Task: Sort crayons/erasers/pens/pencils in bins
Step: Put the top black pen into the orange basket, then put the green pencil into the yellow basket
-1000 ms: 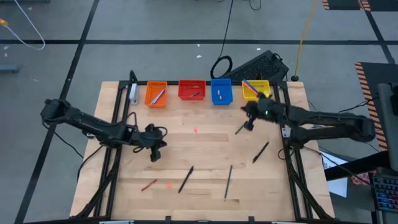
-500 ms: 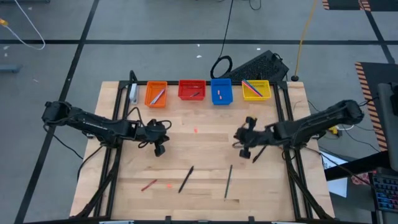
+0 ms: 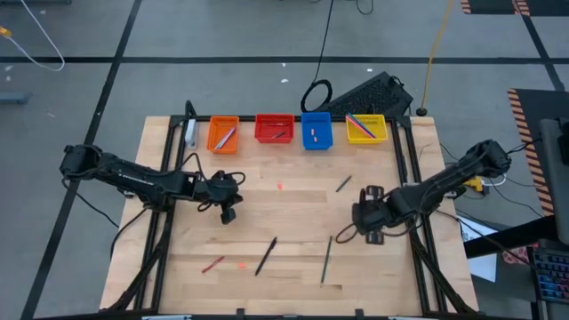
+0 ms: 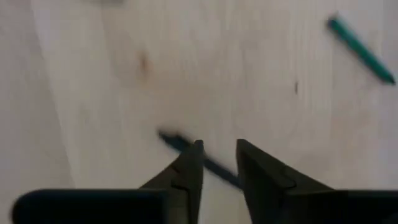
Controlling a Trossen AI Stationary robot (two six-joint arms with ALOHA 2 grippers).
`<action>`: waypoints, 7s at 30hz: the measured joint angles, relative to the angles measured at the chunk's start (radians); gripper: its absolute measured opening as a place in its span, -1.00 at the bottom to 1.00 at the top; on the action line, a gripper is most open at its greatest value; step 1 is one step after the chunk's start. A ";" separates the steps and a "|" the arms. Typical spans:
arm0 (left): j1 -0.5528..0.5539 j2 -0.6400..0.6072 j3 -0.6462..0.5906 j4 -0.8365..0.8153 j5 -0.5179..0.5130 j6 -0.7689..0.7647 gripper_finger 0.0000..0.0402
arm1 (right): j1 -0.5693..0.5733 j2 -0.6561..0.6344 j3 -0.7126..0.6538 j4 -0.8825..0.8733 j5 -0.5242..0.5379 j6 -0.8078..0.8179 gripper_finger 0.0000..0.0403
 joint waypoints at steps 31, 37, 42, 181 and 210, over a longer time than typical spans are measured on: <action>0.000 0.000 0.000 0.028 -0.001 0.003 -0.85 | -0.104 0.076 -0.233 0.212 -0.187 -0.193 -0.75; 0.000 0.000 0.000 0.031 -0.001 -0.004 -0.85 | -0.138 0.062 -0.237 0.226 -0.209 -0.115 -0.87; 0.000 0.000 0.000 0.078 0.056 -0.012 -0.85 | -0.156 0.026 -0.239 0.319 -0.193 -0.050 -0.81; 0.967 0.377 0.406 -0.028 0.137 0.452 -0.78 | -0.366 0.256 -0.292 1.928 -0.267 -0.547 -0.99; 0.819 0.117 0.406 -0.158 0.114 0.485 -0.51 | -0.366 0.256 -0.293 1.922 -0.265 -0.551 -0.99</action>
